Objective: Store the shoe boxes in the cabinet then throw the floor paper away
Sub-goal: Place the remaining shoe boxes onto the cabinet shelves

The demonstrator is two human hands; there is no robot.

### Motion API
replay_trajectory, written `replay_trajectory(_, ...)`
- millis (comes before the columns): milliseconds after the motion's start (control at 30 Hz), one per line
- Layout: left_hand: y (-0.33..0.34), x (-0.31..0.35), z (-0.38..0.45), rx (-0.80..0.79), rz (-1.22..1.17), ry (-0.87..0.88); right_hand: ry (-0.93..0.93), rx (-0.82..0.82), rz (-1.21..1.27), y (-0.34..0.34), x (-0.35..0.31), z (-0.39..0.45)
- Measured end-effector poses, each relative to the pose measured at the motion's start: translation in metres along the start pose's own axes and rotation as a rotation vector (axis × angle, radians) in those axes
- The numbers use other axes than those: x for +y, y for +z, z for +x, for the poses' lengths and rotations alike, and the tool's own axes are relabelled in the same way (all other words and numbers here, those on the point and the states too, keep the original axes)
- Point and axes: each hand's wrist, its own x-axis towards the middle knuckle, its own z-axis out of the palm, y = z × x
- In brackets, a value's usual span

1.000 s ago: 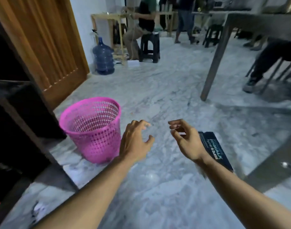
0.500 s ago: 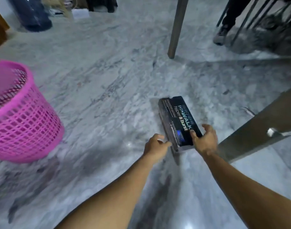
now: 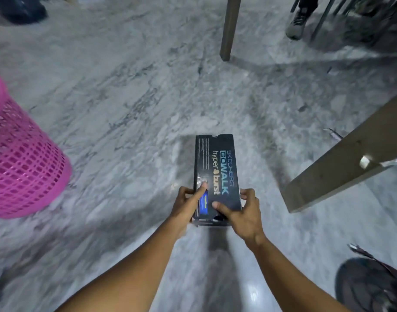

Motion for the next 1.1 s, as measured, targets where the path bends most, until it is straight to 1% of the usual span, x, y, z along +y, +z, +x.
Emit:
replay_trajectory(67,-0.019,-0.003,-0.015,-0.022,-0.013,-0.003,-0.01,-0.046,0.052,0.002,-0.003,-0.021)
replay_trajectory(200,-0.054,0.002,-0.05,-0.138,0.036,-0.013,-0.008,-0.182,0.254,0.005,-0.015,-0.058)
replay_trajectory(267,-0.08,0.004,-0.069,-0.149,0.055,-0.023,-0.003,-0.256,0.303,0.009,-0.031,-0.081)
replay_trajectory(300,-0.092,0.008,-0.078,-0.134,0.041,-0.016,-0.012,-0.285,0.307,0.011,-0.037,-0.089)
replay_trajectory(333,-0.106,0.013,-0.087,-0.088,0.005,-0.001,-0.027,-0.313,0.309,0.014,-0.044,-0.1)
replay_trajectory(433,-0.154,0.036,-0.116,0.113,-0.198,0.125,-0.134,-0.435,0.275,0.028,-0.07,-0.135)
replay_trajectory(467,-0.169,0.047,-0.126,0.142,-0.257,0.155,-0.178,-0.491,0.266,0.033,-0.079,-0.147)
replay_trajectory(600,-0.223,0.073,-0.178,0.177,-0.34,0.293,-0.271,-0.67,0.244,0.055,-0.119,-0.183)
replay_trajectory(700,-0.255,0.082,-0.22,0.233,-0.344,0.376,-0.334,-0.734,0.187,0.068,-0.161,-0.193)
replay_trajectory(800,-0.281,0.088,-0.27,0.226,-0.291,0.484,-0.39,-0.775,0.239,0.08,-0.225,-0.204)
replay_trajectory(933,-0.311,0.09,-0.347,0.274,-0.303,0.669,-0.558,-0.882,0.298,0.096,-0.31,-0.239)
replay_trajectory(1033,-0.334,0.088,-0.408,0.297,-0.338,0.742,-0.708,-1.001,0.314,0.113,-0.357,-0.287)
replay_trajectory(1100,-0.356,0.084,-0.444,0.37,-0.365,0.788,-0.8,-1.047,0.315,0.128,-0.383,-0.322)
